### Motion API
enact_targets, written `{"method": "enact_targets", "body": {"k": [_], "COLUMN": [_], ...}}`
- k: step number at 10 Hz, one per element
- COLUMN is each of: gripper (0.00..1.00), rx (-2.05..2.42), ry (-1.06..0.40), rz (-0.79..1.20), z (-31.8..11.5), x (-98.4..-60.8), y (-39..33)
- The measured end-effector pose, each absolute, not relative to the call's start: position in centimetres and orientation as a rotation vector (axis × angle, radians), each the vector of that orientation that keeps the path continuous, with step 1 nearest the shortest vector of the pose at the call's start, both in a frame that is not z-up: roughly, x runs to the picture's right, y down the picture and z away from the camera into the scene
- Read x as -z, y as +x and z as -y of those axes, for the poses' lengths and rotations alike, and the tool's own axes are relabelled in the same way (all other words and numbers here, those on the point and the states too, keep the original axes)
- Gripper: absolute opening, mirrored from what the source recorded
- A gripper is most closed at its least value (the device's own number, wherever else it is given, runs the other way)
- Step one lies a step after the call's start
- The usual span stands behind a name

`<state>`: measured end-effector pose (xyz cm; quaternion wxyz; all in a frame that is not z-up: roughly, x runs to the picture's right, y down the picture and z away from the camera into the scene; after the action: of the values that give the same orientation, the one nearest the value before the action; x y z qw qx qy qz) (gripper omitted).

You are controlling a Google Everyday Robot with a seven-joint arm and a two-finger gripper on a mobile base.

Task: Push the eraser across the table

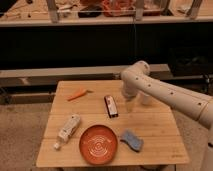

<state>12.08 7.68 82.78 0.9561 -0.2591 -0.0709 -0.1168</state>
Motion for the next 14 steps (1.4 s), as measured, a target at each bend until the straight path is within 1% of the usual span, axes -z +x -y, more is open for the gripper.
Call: {"method": "enact_targets", "body": {"k": [14], "gripper": [0.8], "rx": [0.252], "ry": [-0.539], "rz": [0.177], "z": [-9.2], "x": [-86.0], "y": [11.6]}}
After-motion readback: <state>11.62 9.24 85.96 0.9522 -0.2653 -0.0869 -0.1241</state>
